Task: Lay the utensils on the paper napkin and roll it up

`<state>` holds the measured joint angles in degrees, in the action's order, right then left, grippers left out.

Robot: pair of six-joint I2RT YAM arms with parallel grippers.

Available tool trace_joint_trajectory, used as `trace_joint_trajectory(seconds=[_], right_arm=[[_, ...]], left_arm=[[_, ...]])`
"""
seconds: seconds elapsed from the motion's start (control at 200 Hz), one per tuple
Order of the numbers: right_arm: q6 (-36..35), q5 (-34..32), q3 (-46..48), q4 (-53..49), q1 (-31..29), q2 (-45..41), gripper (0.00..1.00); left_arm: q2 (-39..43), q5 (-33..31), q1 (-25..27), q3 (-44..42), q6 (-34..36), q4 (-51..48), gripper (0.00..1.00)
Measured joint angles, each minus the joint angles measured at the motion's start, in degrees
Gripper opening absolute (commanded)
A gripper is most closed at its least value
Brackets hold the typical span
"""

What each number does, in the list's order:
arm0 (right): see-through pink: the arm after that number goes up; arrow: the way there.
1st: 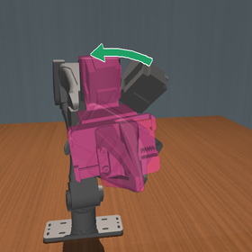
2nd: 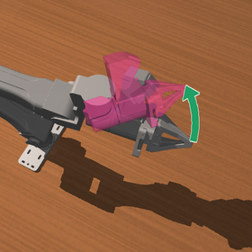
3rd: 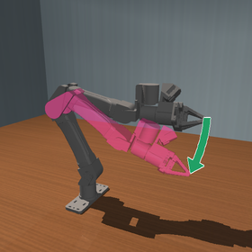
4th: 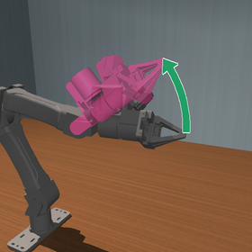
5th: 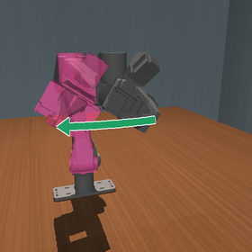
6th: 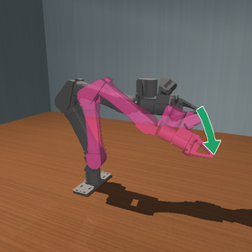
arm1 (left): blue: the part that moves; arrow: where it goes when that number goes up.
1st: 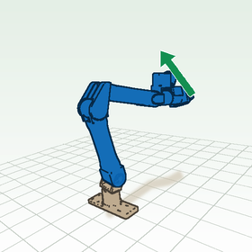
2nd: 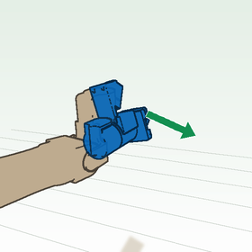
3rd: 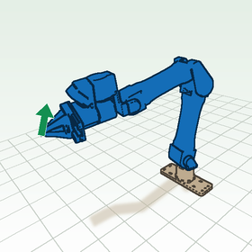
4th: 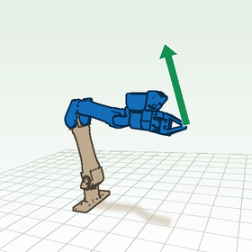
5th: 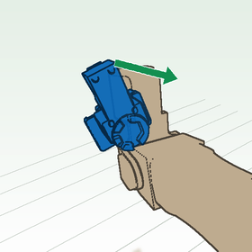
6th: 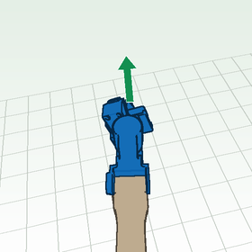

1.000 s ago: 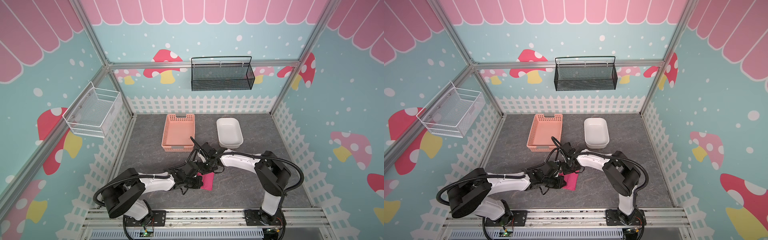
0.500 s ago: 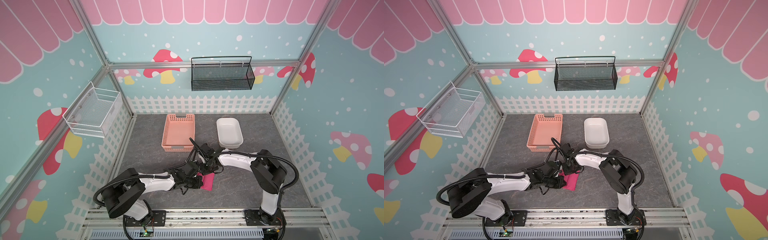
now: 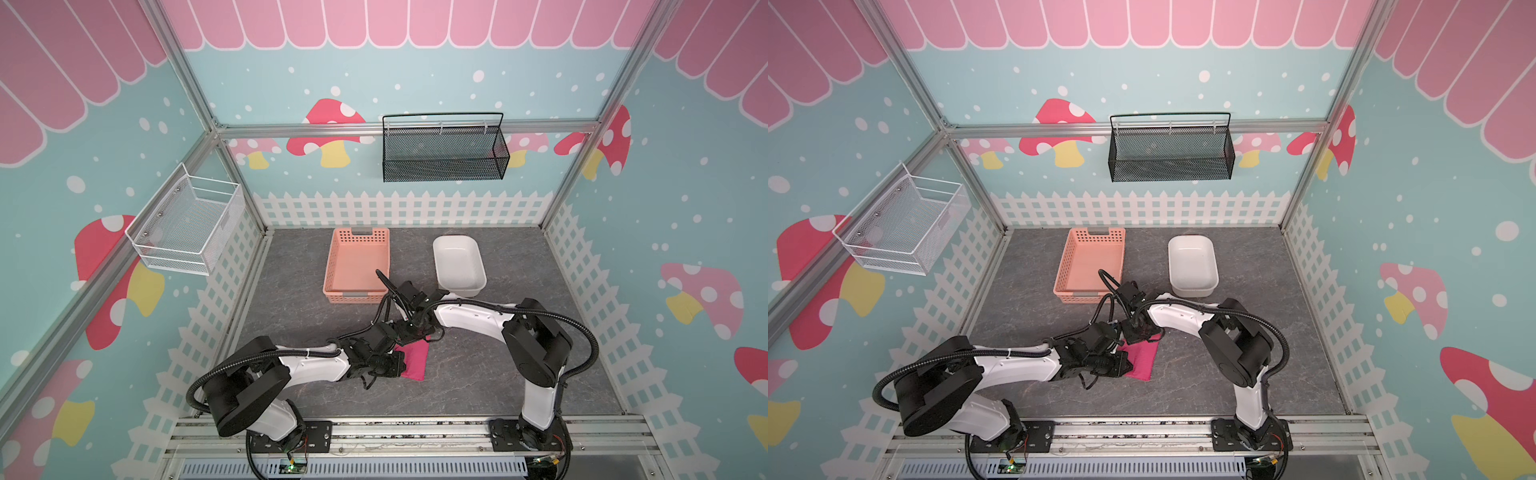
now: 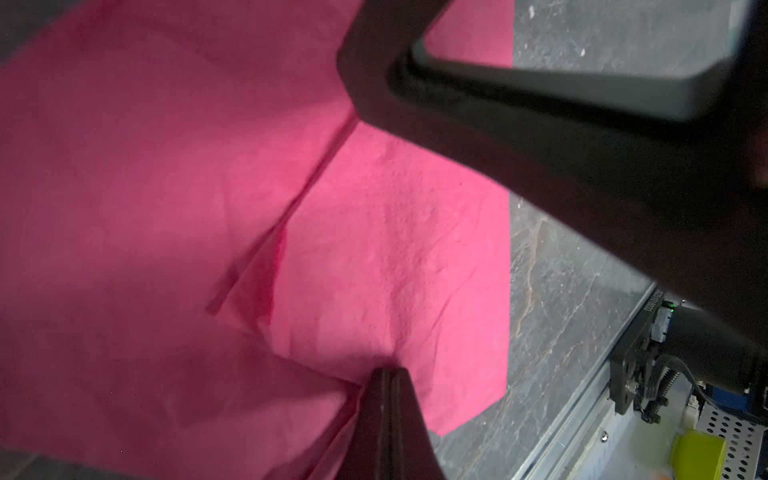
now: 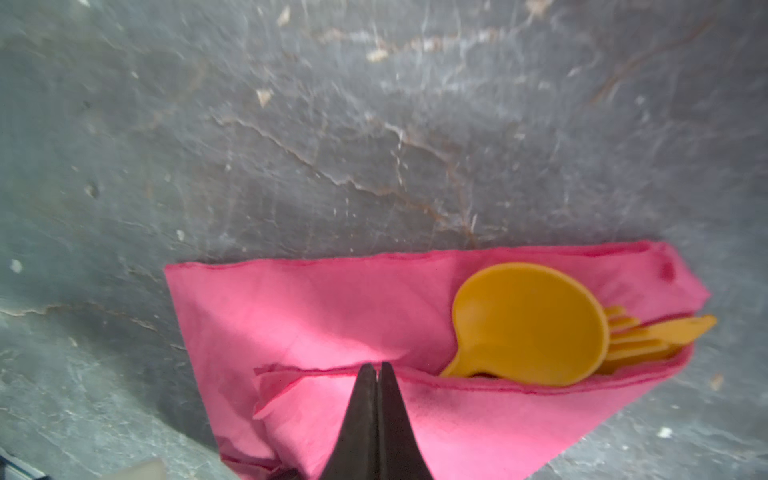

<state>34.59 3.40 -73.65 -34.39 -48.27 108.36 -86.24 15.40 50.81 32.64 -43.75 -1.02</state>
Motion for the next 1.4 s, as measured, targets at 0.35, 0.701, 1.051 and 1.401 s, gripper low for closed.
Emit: trace_joint_trajectory(seconds=[0.35, 0.701, 1.051, 1.401], right_arm=[[-0.8, -2.3, -0.3, -1.9, 0.0, 2.0, 0.03], [-1.4, -2.3, -0.3, -1.9, 0.1, 2.7, 0.03], [-1.4, -1.9, -0.3, -1.8, 0.3, 2.7, 0.03], [-1.6, -1.7, -0.3, -1.7, 0.3, 2.7, 0.03]], left_arm=[[0.0, 0.0, 0.0, 0.0, -0.2, 0.0, 0.03], [0.1, -0.2, 0.0, 0.0, -0.9, -0.1, 0.04], [2.6, -0.3, 0.0, 0.1, -1.0, -3.7, 0.08], [2.6, -0.2, 0.0, 0.7, -1.1, -4.1, 0.08]])
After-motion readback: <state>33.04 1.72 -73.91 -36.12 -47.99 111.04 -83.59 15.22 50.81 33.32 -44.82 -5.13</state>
